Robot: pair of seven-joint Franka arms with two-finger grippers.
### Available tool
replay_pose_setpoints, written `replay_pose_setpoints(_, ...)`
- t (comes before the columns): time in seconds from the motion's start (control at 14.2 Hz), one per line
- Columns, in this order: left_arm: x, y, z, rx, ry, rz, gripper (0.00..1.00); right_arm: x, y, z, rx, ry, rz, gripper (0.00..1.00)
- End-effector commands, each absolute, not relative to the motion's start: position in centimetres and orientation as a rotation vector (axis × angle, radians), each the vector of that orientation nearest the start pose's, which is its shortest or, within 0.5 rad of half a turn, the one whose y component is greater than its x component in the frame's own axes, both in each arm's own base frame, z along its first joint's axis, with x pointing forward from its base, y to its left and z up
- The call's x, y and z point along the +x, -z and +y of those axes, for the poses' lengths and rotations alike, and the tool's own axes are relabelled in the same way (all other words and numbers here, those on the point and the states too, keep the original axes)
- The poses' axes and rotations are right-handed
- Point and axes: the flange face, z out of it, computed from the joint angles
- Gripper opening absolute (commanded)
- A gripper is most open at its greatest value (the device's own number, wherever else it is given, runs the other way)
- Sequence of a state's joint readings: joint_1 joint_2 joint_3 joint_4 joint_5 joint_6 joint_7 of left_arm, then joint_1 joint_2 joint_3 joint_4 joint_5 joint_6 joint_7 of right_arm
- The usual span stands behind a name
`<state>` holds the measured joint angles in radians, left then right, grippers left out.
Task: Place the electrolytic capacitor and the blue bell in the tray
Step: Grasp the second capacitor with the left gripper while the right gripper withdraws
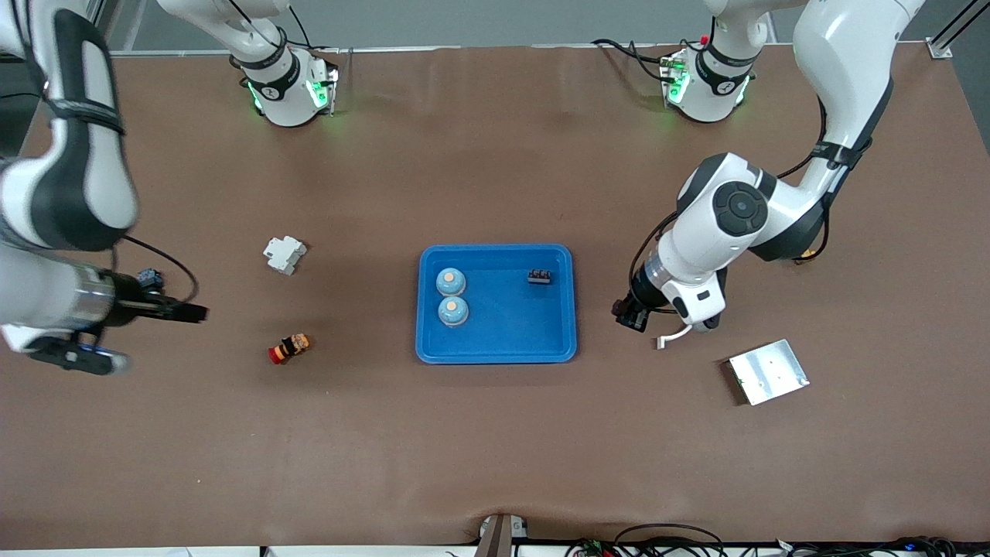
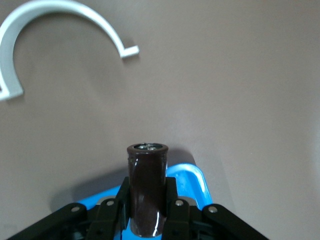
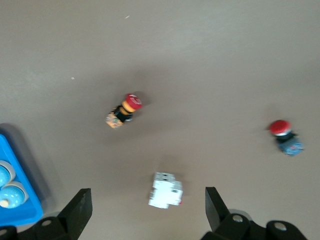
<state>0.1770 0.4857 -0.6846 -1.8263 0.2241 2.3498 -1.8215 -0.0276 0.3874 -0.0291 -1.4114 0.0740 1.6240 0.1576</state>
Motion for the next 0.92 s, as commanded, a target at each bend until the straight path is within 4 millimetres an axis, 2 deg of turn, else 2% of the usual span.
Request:
replay_pose_setpoints(0.0, 60.4, -33.0, -31.4, -2.593, -0.081, -2.016, 0.00, 62.8, -52.0, -5.6, -3.052, -0.187, 0.325, 1.00)
replay_pose_setpoints(0.28, 60.3, -30.3, -37.5, -2.445, -0.030, -2.066, 0.00, 59.7, -58.4, -7.3, -3.054, -0.090, 0.340, 1.00)
replay_pose_setpoints(0.42, 59.9, -29.0, -39.6, -2.400, 0.002, -2.096, 0.00, 58.6, -60.6, -7.0, -3.065, -0.040, 0.240, 1.00)
replay_pose_setpoints(0.56, 59.6, -27.7, -41.3, -2.373, 0.019, -2.113, 0.00, 58.1, -61.8, -6.7, -3.068, -0.006, 0.213, 1.00)
replay_pose_setpoints(0.85, 58.7, -24.8, -43.1, -2.319, 0.039, -2.125, 0.00, 57.4, -61.3, -6.4, -3.086, -0.077, 0.211, 1.00)
